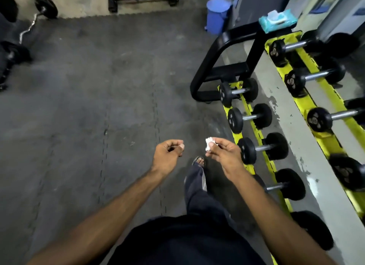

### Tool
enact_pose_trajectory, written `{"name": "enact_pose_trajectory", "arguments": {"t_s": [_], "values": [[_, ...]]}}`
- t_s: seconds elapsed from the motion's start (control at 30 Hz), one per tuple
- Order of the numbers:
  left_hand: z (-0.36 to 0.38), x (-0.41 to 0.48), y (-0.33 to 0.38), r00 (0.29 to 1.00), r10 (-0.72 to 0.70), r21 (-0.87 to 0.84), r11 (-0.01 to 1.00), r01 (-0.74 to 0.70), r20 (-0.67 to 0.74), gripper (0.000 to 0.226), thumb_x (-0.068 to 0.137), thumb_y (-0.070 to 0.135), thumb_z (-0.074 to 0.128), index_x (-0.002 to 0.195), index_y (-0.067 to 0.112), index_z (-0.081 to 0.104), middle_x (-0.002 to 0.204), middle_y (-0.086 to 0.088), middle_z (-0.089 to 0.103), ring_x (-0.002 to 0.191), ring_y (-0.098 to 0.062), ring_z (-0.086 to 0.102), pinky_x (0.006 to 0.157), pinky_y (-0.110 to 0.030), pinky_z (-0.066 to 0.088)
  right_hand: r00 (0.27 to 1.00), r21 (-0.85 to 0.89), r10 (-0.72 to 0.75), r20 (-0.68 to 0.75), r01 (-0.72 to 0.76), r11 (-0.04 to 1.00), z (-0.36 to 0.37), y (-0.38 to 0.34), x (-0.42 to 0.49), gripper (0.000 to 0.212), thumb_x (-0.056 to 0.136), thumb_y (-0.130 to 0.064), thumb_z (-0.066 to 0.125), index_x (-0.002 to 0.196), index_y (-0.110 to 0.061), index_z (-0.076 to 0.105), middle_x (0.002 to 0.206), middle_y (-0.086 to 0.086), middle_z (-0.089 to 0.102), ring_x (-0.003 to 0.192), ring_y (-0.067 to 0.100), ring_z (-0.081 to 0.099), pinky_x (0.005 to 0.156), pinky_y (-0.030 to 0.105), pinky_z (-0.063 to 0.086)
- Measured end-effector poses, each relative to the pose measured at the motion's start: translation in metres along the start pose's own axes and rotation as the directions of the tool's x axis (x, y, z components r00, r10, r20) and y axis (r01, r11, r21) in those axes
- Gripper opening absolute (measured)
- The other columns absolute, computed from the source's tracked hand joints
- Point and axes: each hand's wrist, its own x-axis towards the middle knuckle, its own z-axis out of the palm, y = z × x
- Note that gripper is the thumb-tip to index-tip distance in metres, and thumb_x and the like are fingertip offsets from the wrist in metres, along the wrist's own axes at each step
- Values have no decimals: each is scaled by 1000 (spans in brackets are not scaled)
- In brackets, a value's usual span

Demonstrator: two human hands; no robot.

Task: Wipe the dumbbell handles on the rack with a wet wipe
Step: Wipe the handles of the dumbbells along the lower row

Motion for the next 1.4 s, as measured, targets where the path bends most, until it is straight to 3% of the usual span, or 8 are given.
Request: {"name": "enact_pose_trajectory", "arguments": {"t_s": [0.27, 0.47, 0.63, 0.8, 0.9, 1.1, 1.23, 1.4], "values": [[46, 189, 116, 999, 26, 46, 999, -25, -26, 10, 94, 10, 66, 95, 19, 70, 86, -7, 71, 74, -13, 64, 59, -9, 46, 999, 3, -22, 50, 22, 1000, 24, -109, 198, 12, 90, 0, 66, 91, -10, 71, 76, 9, 66, 63, 14, 62, 66, 28, 60], [83, 309, 171, 999, 28, 105, 994, -33, 45, 14, 94, 11, 66, 92, 24, 70, 84, -1, 72, 73, -10, 65, 60, -11, 47, 998, 82, -29, -54, 34, 996, 24, -166, 305, 12, 90, 2, 65, 91, -8, 71, 74, 8, 67, 62, 15, 61, 65, 29, 60], [131, 422, 208, 971, 0, 239, 969, -59, 239, 16, 93, 8, 67, 91, 24, 71, 86, -18, 73, 79, -24, 67, 81, -42, 58, 968, 209, -8, -249, 62, 976, 8, -185, 384, 8, 90, 0, 66, 87, -6, 71, 73, 12, 64, 61, 19, 60, 61, 29, 57], [195, 531, 249, 839, -60, 422, 882, -210, 541, 9, 92, 10, 68, 97, 17, 71, 87, -6, 71, 82, -16, 66, 78, -28, 56, 841, 328, 64, -537, 138, 935, -9, -193, 446, 9, 91, 1, 64, 87, -5, 70, 68, 8, 64, 56, 18, 58, 59, 29, 55], [235, 583, 261, 735, -110, 516, 781, -353, 670, 11, 89, 18, 71, 90, 29, 71, 82, 6, 71, 80, -8, 66, 79, -29, 55, 712, 372, 134, -689, 188, 909, -17, -189, 477, 6, 92, 2, 62, 94, 2, 68, 69, 7, 64, 58, 19, 58, 60, 30, 54], [304, 652, 225, 578, -358, 662, 568, -488, 733, 20, 88, 31, 72, 104, 19, 71, 85, 8, 68, 83, -7, 64, 76, -19, 48, 506, 440, 279, -816, 230, 868, -34, -148, 531, 15, 88, 6, 65, 103, 3, 68, 80, 8, 69, 63, 9, 64, 61, 22, 58], [338, 688, 151, 559, -438, 710, 455, -538, 704, 31, 87, 35, 72, 113, 18, 67, 101, 2, 71, 94, -13, 66, 89, -29, 54, 491, 421, 299, -819, 158, 893, -55, -87, 579, 17, 84, 8, 69, 92, -8, 71, 84, 6, 70, 66, 6, 67, 61, 20, 57], [357, 712, 57, 570, -348, 667, 419, -615, 744, 54, 82, 45, 73, 127, 18, 59, 126, -3, 56, 115, -19, 58, 100, -39, 49, 518, 230, 207, -830, -21, 973, -91, -11, 634, 23, 82, 2, 74, 84, -21, 72, 77, -5, 71, 64, -1, 64, 62, 17, 54]]}}
